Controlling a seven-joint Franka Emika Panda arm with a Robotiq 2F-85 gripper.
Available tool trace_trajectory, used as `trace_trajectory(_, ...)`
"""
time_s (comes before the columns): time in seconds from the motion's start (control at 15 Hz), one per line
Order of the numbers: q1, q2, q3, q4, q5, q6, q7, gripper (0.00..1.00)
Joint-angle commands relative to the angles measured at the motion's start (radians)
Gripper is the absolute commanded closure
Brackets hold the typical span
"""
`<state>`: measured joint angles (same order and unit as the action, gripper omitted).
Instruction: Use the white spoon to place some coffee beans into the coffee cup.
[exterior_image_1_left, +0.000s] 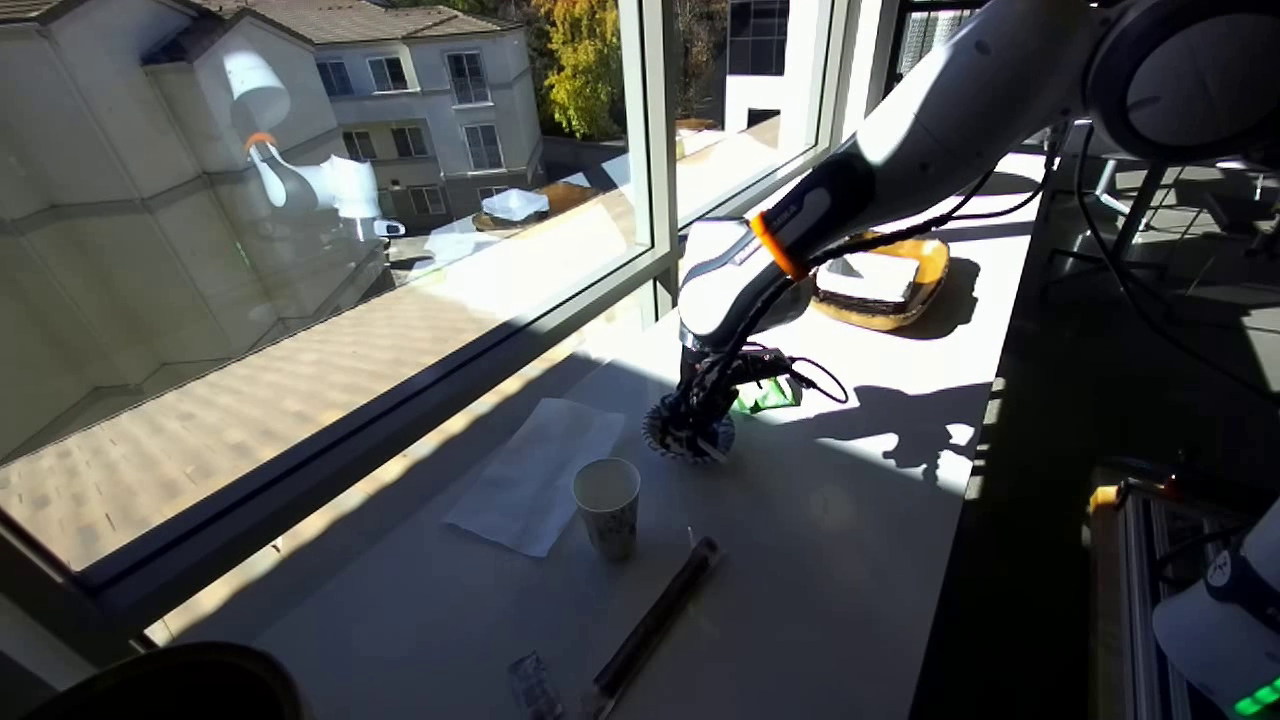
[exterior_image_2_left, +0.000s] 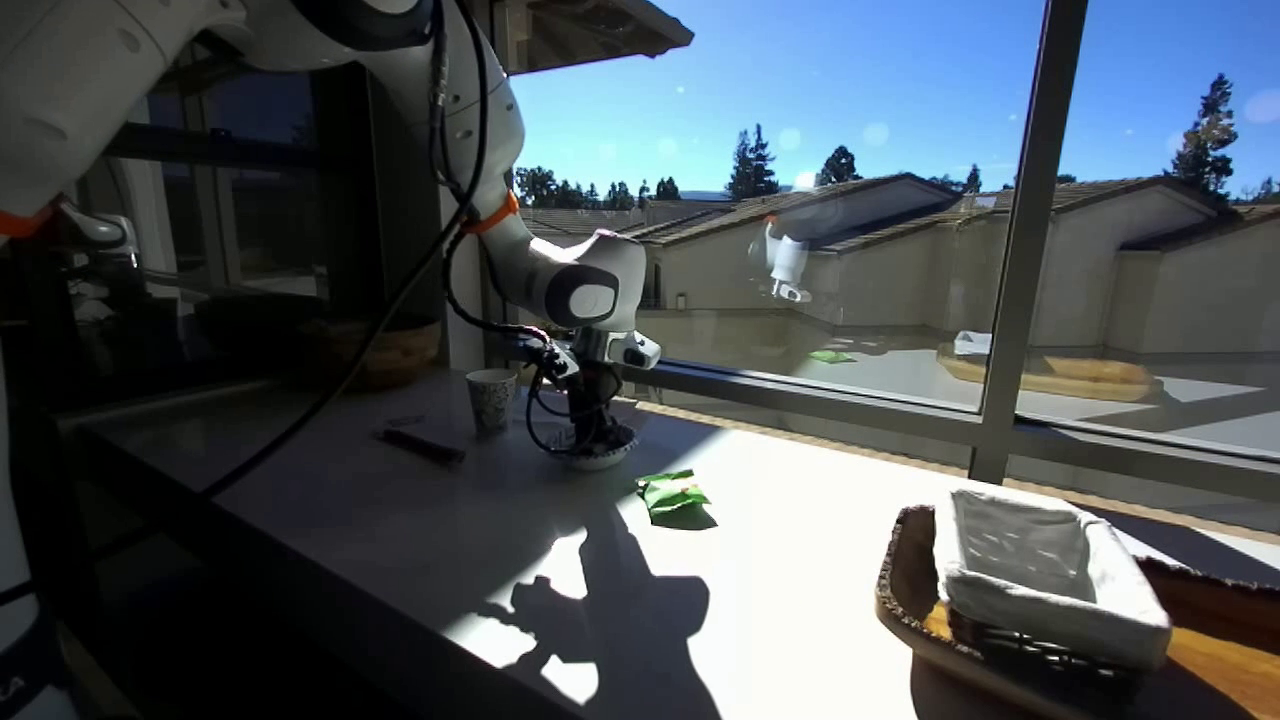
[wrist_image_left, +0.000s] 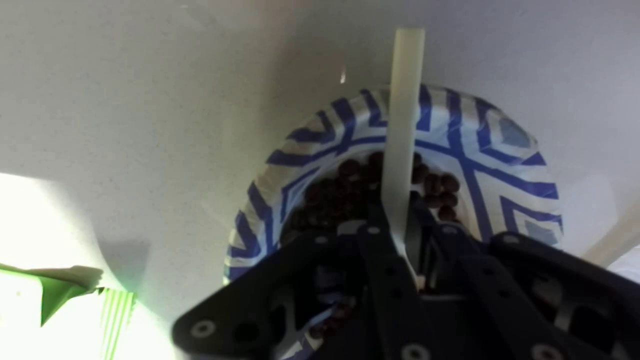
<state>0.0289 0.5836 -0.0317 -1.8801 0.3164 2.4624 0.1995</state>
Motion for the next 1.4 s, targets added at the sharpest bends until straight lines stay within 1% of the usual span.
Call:
trace_trajectory(0.0,0.019,-0.041,0.005,-0.079,-0.038,0.058,0.038,0.96)
trace_trajectory(0.33,0.018,-0.075,0.019,-0.111,-0.039,0.056,0.032,0.96)
trace_trajectory(0.8,0.022,-0.114,0.021,-0.153,-0.049,0.064,0.038,0.96)
trace_trajectory(1.13,0.046,-0.167,0.003,-0.193,-0.108,0.088,0.071,0.96)
trace_trajectory(1.33,0.080,-0.230,-0.012,-0.232,-0.183,0.094,0.117,0.96)
